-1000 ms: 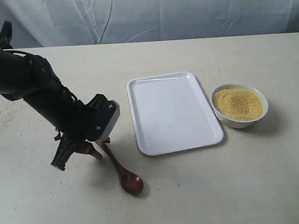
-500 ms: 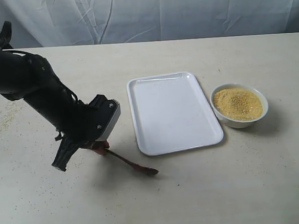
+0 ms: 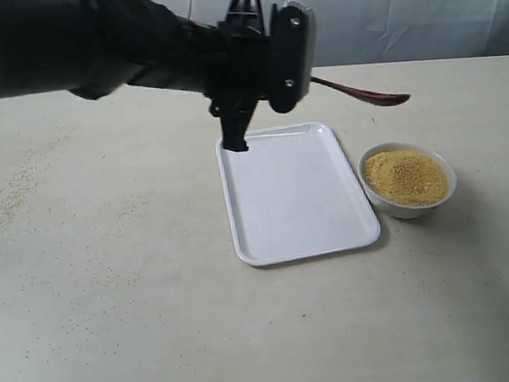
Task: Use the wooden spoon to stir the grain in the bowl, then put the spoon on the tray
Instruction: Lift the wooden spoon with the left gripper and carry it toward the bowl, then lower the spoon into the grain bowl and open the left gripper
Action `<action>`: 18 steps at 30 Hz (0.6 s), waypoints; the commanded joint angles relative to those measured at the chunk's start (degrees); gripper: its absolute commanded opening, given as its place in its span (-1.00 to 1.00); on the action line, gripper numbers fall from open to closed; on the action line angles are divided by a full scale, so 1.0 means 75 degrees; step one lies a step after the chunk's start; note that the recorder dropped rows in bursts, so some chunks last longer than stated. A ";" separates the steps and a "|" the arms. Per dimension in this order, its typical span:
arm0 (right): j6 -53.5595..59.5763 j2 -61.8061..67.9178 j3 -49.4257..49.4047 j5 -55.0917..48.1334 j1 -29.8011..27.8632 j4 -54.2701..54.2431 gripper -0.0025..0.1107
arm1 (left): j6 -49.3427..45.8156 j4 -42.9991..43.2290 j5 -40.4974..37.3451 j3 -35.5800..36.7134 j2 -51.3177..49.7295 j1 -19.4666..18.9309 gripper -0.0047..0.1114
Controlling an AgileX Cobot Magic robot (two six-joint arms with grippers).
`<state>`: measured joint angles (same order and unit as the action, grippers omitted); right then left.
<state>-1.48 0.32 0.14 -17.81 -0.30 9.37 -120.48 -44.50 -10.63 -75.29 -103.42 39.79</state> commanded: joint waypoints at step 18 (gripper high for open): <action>-0.0008 -0.0042 -0.0018 0.0056 -0.0028 -0.0048 -0.93 | -0.0192 0.1364 0.1838 -0.1205 -0.2871 0.1114 -0.11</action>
<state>-1.48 0.32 0.14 -17.81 -0.30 8.99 -120.48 -33.18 3.40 -84.05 -125.00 47.58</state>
